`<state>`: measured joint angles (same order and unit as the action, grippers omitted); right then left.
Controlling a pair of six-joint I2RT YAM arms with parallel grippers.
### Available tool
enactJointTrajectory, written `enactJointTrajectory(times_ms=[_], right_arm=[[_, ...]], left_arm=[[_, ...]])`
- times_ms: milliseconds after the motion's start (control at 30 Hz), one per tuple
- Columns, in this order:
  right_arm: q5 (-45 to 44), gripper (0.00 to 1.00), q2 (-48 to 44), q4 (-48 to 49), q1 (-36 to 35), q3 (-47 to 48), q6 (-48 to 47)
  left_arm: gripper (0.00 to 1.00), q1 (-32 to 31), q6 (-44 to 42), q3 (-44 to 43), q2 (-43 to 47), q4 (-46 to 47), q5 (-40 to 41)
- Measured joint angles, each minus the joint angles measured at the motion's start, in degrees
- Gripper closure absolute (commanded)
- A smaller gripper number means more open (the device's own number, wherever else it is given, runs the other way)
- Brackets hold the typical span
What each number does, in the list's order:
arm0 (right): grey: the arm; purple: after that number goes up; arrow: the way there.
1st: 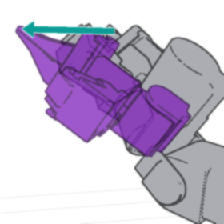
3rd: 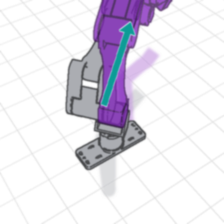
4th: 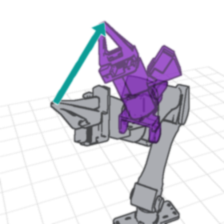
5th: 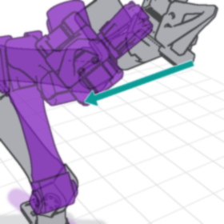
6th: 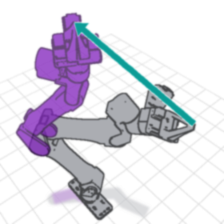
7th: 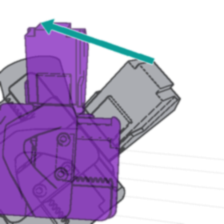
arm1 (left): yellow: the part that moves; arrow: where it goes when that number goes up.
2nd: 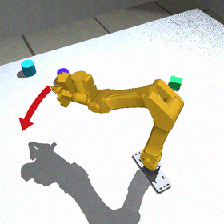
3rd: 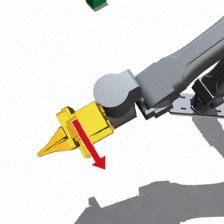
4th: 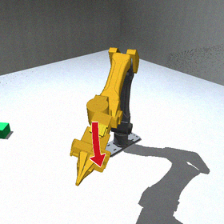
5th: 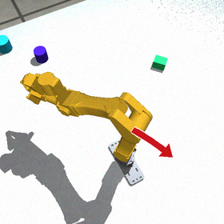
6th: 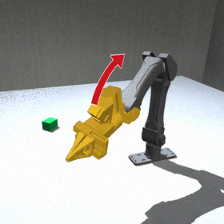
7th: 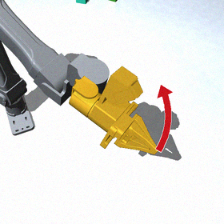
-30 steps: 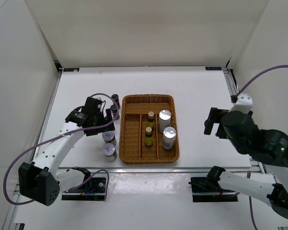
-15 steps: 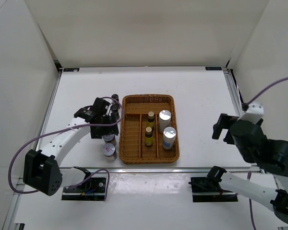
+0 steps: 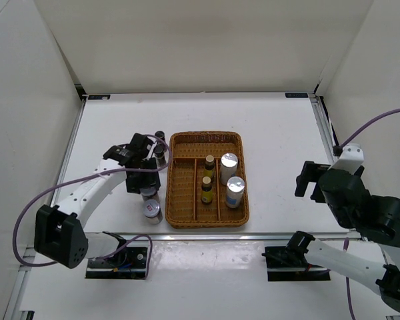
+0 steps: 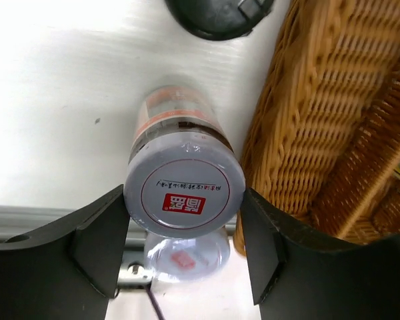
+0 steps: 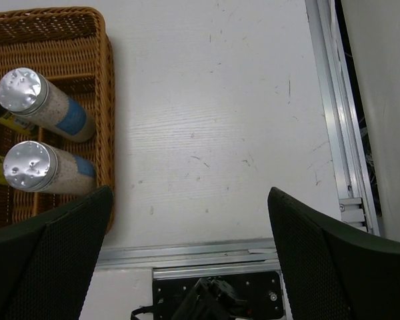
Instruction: Organize the condiment bottles
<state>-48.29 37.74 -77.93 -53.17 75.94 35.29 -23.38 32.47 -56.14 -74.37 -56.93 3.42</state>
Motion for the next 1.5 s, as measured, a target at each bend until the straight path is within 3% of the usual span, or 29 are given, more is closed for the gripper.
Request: enactJointTrajectory(times_ms=[200,467,667,800,1233,1333,1400,1467,1500], right_arm=[[0.09,0.00,-2.36,0.00,0.00,-0.09,-0.39],[0.63,0.00,-2.64,0.07,0.00,-0.39,-1.25],[0.79,0.00,-4.72,1.14,0.00,-8.57,-0.92],[0.92,0.00,-3.80,1.51,0.00,-9.05,-0.85],[0.87,0.00,-3.37,1.92,0.00,-9.05,-0.81],[0.87,0.00,-3.37,2.19,0.00,-9.05,-0.83],[0.85,0.00,-3.37,2.40,0.00,-9.05,-0.83],[0.85,0.00,-3.37,2.69,0.00,-9.05,-0.83],[0.85,0.00,-3.37,2.73,0.00,-9.05,-0.83]], left_arm=[[0.89,-0.04,-0.17,-12.87,3.61,-7.39,2.47],[0.89,-3.72,-0.46,-28.41,4.55,-4.59,2.21],[0.89,-8.20,-0.50,-26.71,-5.97,0.72,2.05],[0.89,-10.21,-0.46,-24.57,-12.44,3.61,2.40],[0.89,-11.30,1.05,-20.04,-20.79,9.68,4.72],[0.79,-11.32,1.20,-19.67,-22.38,11.17,4.85],[0.38,-11.37,1.11,-19.67,-22.38,11.50,5.05],[0.05,-11.37,1.01,-19.67,-22.38,11.52,4.96],[0.02,-11.37,0.68,-19.67,-22.38,11.50,4.96]])
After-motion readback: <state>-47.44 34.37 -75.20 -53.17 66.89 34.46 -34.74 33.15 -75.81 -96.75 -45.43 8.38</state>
